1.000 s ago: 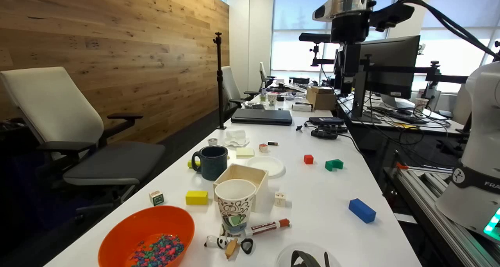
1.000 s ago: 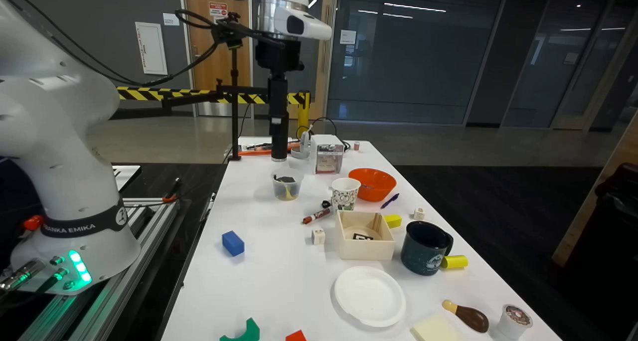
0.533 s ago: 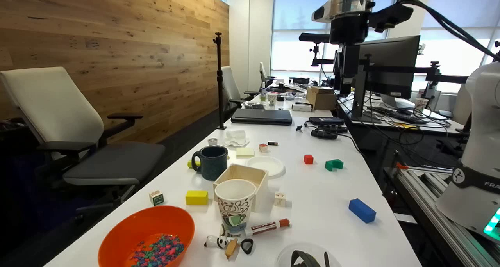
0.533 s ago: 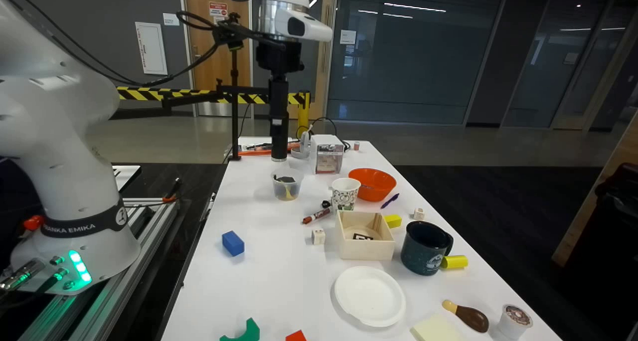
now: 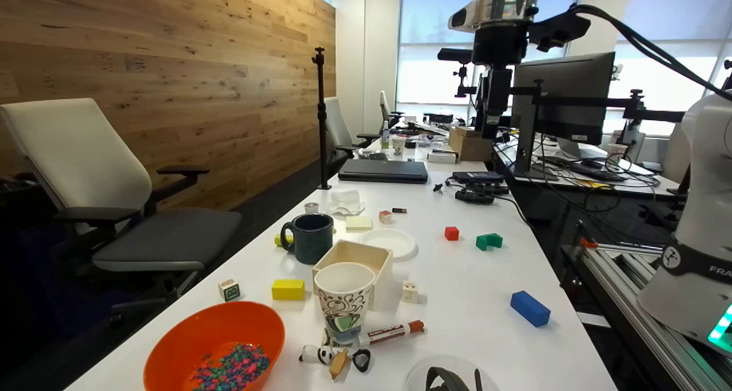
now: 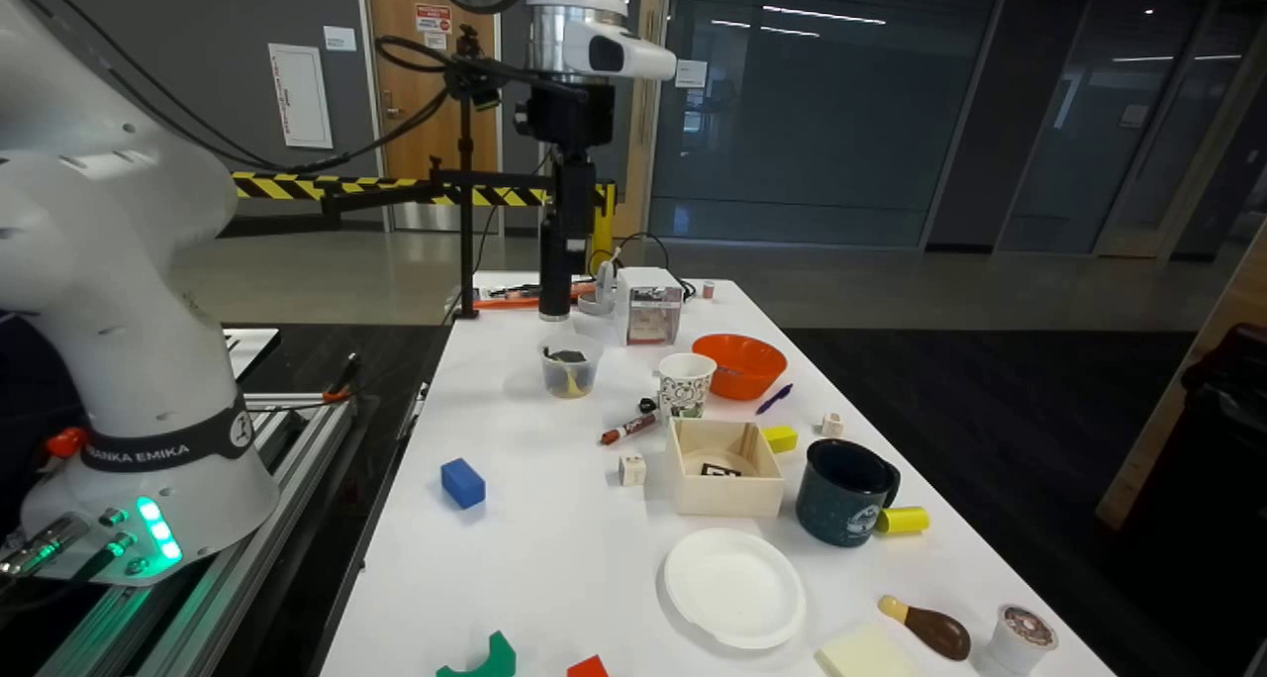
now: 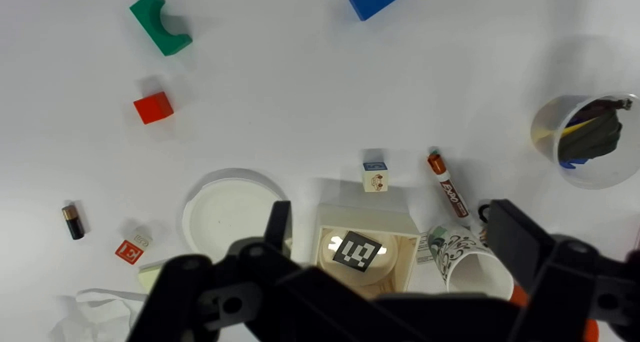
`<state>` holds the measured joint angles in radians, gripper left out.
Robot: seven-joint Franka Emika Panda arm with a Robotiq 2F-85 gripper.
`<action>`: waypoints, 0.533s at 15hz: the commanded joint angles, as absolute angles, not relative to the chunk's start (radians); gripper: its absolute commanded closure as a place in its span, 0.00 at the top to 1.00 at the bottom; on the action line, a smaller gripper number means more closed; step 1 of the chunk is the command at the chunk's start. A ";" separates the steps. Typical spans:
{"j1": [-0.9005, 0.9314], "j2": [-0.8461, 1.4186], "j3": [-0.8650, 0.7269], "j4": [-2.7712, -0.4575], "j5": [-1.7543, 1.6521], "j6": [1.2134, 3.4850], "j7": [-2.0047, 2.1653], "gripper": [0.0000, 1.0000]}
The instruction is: Put the white block in the brown box
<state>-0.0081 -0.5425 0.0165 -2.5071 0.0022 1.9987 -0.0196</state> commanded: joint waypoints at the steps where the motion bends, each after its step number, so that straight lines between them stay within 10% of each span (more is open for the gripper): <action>1: -0.009 -0.510 0.026 -2.481 -0.044 2.031 -0.016 1.00; 8: -0.007 -0.470 0.035 -2.457 -0.058 2.092 -0.013 1.00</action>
<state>-0.0081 -0.4962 0.0312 -2.4845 -0.0254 2.0693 -0.0196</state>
